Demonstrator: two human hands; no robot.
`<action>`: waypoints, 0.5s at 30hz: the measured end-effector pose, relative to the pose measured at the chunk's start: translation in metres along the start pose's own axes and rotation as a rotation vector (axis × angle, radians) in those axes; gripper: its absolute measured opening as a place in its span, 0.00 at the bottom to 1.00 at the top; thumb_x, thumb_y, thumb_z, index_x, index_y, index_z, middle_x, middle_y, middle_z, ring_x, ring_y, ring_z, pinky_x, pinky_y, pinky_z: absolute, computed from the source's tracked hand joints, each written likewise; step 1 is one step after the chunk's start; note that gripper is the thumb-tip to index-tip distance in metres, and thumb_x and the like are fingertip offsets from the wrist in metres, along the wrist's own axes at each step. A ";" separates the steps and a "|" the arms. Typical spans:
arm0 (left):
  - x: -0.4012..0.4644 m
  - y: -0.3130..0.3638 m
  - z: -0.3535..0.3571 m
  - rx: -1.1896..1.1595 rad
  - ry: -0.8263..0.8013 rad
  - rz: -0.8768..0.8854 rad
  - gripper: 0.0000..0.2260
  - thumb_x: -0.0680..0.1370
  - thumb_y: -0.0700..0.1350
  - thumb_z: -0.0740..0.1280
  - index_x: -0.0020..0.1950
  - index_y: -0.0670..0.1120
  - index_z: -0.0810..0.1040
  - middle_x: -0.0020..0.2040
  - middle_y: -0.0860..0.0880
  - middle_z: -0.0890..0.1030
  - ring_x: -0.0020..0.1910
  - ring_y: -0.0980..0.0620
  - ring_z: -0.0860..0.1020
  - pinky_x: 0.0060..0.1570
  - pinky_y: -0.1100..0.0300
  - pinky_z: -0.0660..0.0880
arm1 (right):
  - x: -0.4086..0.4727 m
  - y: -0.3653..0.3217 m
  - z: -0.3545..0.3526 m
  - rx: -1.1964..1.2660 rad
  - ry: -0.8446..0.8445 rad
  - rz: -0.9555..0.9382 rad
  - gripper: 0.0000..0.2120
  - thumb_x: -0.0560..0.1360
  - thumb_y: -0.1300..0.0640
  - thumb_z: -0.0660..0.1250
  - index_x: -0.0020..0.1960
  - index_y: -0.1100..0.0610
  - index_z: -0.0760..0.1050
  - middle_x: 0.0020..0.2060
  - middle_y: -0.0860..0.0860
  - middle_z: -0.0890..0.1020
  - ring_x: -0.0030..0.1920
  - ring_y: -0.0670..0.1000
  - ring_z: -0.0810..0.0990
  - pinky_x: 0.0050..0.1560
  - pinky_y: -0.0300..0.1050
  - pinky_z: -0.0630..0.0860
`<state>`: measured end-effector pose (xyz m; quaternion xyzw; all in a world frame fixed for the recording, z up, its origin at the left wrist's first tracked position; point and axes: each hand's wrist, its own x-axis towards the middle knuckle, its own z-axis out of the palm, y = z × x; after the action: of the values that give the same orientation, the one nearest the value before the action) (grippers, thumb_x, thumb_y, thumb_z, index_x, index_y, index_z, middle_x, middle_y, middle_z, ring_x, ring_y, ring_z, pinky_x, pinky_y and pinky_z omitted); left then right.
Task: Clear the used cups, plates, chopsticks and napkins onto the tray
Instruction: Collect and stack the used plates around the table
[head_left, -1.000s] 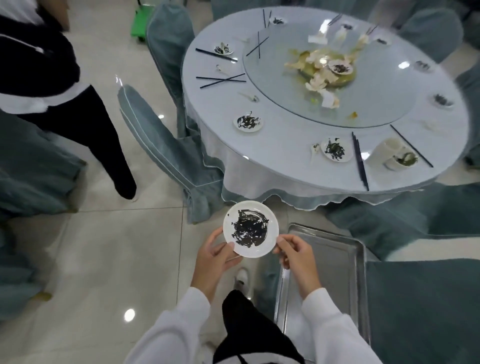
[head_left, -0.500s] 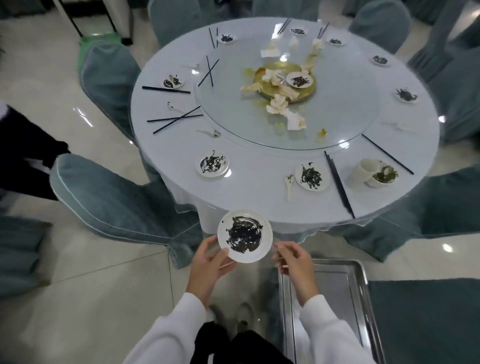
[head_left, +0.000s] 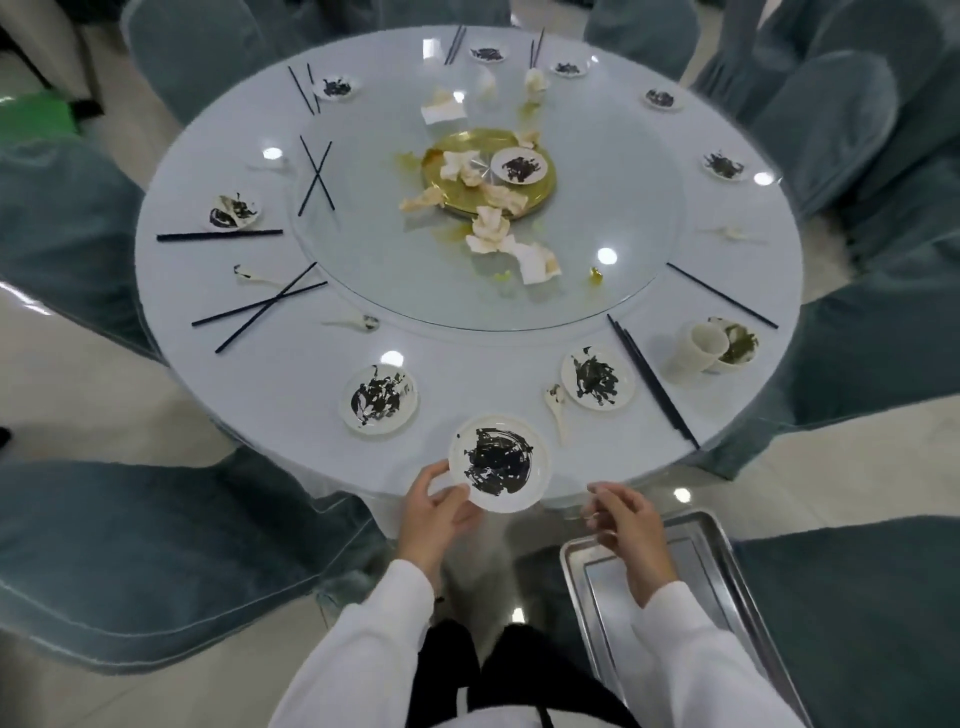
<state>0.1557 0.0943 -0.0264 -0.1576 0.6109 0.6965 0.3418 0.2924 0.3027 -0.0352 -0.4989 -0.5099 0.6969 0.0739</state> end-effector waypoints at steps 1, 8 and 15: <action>0.005 0.005 0.000 0.009 -0.004 0.008 0.14 0.82 0.33 0.67 0.67 0.45 0.76 0.53 0.37 0.85 0.46 0.40 0.86 0.53 0.46 0.85 | 0.002 -0.001 0.003 0.011 0.015 0.003 0.07 0.82 0.63 0.67 0.56 0.62 0.83 0.34 0.53 0.84 0.32 0.49 0.78 0.29 0.37 0.71; 0.042 0.026 0.003 0.053 -0.029 -0.021 0.15 0.82 0.34 0.68 0.66 0.47 0.78 0.51 0.40 0.85 0.42 0.46 0.84 0.47 0.54 0.84 | 0.020 -0.016 0.017 0.077 0.085 0.070 0.07 0.83 0.64 0.66 0.57 0.63 0.81 0.37 0.56 0.82 0.32 0.50 0.77 0.31 0.39 0.71; 0.076 0.042 0.019 0.074 -0.015 -0.074 0.14 0.82 0.36 0.70 0.64 0.50 0.79 0.49 0.41 0.86 0.45 0.47 0.84 0.51 0.51 0.84 | 0.069 -0.025 0.019 0.261 0.154 0.186 0.05 0.83 0.61 0.66 0.55 0.59 0.81 0.38 0.55 0.82 0.33 0.49 0.77 0.31 0.37 0.72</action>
<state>0.0769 0.1329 -0.0404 -0.1622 0.6275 0.6613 0.3777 0.2343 0.3445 -0.0588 -0.5820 -0.3596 0.7207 0.1120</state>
